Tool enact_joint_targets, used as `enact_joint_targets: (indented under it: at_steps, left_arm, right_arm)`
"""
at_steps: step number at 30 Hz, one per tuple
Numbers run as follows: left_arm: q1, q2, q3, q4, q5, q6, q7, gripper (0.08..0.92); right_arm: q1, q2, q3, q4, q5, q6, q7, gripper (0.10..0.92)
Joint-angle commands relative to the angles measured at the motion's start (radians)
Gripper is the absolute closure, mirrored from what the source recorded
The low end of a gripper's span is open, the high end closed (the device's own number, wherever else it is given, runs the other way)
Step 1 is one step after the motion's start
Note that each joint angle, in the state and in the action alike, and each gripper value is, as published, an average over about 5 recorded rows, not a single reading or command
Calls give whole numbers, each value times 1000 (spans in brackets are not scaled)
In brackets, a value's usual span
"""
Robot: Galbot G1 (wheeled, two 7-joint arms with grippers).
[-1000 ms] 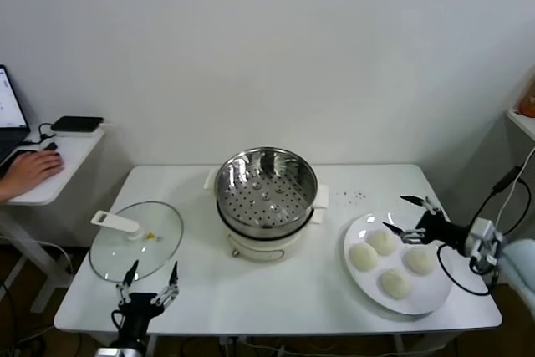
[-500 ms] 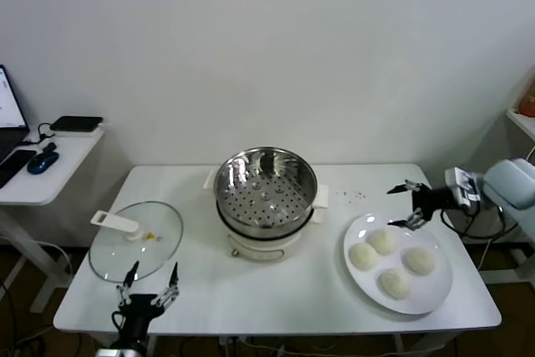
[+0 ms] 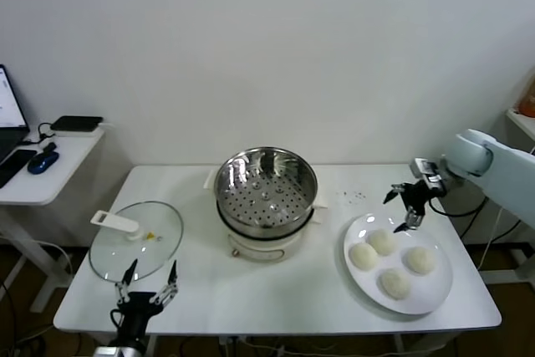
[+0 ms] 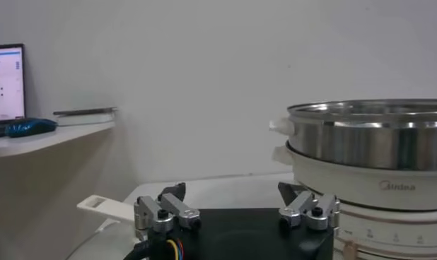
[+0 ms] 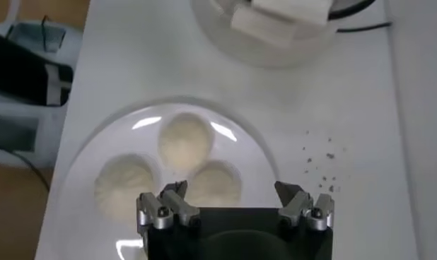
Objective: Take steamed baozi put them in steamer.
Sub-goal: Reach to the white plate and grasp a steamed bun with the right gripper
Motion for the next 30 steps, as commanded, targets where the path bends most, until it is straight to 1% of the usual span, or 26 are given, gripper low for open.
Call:
enact_joint_targets:
  at_steps: [1,8,30]
  left_arm:
    - [-2,-1,-2,2,0,1,0,177]
    - [-7,2,-16,4,-6,2,0,177]
    - [-7,4,-21,9,-12,1,0,177]
  right_arm:
    - [66,61,-177,-62,-57,1,-28,203]
    - [-46,87,-84,-78,-142,24,-16,203]
    - [-225,167,89,-176,-229,60,63,203]
